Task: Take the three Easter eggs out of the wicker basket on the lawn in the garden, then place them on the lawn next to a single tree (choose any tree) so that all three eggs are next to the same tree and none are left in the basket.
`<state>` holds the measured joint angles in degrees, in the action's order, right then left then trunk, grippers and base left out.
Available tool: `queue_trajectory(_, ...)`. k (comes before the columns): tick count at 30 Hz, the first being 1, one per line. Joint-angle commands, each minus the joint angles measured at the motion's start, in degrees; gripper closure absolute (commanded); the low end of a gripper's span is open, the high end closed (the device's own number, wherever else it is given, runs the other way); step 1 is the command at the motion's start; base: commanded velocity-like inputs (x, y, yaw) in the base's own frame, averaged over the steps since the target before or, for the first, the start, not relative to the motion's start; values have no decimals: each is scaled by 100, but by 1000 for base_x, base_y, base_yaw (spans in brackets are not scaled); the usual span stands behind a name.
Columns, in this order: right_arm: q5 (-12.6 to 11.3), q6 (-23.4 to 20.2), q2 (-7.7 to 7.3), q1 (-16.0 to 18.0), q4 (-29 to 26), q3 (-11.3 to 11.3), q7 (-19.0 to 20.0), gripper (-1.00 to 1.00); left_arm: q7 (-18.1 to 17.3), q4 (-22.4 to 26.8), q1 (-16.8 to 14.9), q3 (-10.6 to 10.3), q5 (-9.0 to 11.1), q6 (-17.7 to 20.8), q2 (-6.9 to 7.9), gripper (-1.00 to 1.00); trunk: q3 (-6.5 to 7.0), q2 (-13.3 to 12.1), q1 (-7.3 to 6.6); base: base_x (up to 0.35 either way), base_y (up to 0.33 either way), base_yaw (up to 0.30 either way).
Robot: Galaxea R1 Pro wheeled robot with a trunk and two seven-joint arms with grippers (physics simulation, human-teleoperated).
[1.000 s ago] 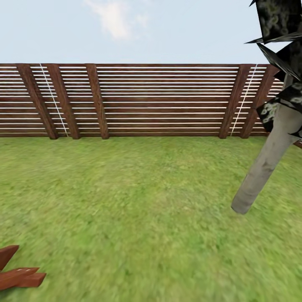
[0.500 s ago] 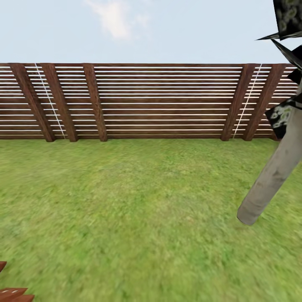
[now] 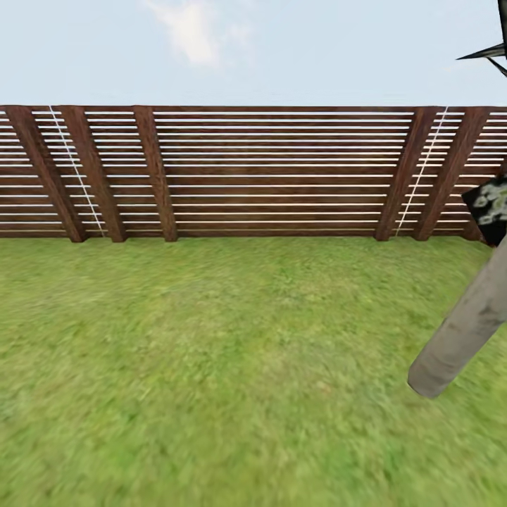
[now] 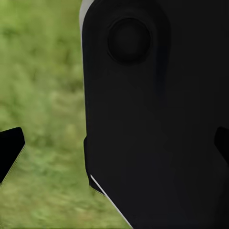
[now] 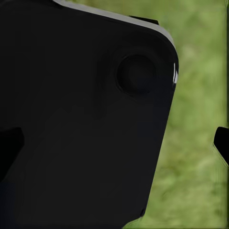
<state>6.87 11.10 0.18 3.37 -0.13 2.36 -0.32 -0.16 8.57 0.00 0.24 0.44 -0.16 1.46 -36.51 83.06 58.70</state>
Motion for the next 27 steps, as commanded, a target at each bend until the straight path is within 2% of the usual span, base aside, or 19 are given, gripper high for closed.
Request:
queue_trajectory(1,25,16,0,4,4,19,-3,-100,-2,5,0,-1,5,-2,1,-100,-4,2,3,322,0,0)
queue_trajectory(27,25,15,-1,6,4,19,-3,-100,-2,5,0,-2,9,-2,3,-100,-4,2,3,322,0,0)
